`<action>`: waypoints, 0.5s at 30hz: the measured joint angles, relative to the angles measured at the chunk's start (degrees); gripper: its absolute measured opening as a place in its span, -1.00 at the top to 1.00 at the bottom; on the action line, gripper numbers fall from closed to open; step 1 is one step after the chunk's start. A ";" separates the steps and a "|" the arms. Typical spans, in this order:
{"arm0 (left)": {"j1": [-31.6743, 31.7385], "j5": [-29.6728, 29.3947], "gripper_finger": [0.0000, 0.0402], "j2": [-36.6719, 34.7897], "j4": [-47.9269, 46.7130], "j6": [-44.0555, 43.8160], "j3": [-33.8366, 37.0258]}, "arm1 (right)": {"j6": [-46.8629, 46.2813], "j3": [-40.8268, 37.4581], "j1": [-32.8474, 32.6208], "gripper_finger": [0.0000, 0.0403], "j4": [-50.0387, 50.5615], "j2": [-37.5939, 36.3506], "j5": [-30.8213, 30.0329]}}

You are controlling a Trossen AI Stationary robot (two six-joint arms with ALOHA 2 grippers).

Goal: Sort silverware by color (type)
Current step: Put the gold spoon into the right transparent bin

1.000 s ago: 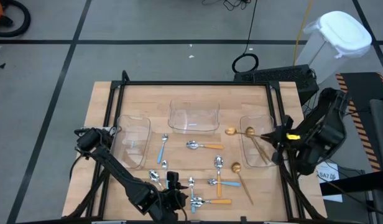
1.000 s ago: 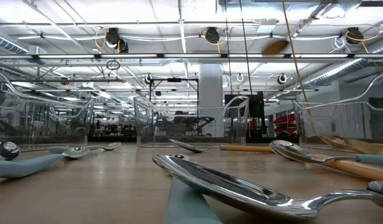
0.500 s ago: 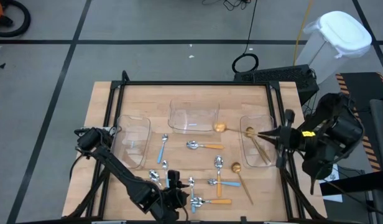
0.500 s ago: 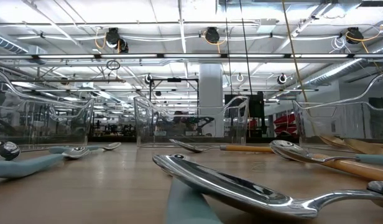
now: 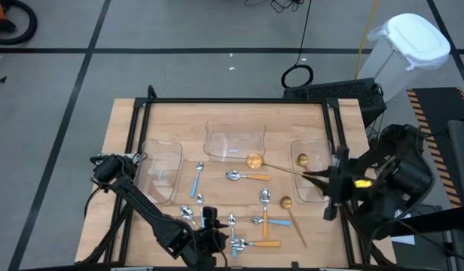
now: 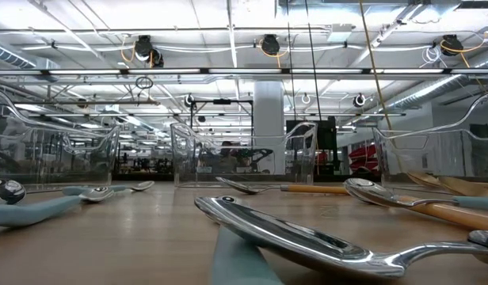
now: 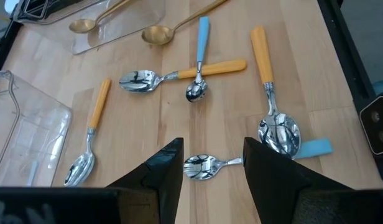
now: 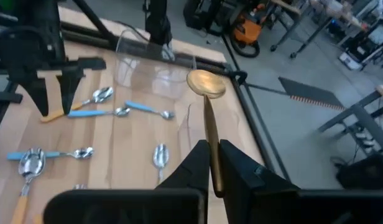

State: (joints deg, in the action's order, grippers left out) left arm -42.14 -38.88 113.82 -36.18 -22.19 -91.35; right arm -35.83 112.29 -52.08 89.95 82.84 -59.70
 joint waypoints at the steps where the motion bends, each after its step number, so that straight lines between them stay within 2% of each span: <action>1: -0.05 0.00 0.18 0.00 -0.02 0.00 0.00 | -1.54 -1.47 -0.43 0.94 0.04 -0.44 -0.01; 4: -0.14 0.03 0.18 0.00 -0.02 -0.22 0.00 | -5.81 -6.78 -1.40 0.94 0.09 -2.50 1.36; 15: -0.38 0.03 0.18 0.00 -0.02 -0.64 0.00 | -24.12 -30.30 -1.76 0.94 0.14 -16.08 14.36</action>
State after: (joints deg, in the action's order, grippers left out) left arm -42.52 -38.85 113.82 -36.21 -22.83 -91.35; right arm -59.95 81.99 -53.84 90.08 66.76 -45.34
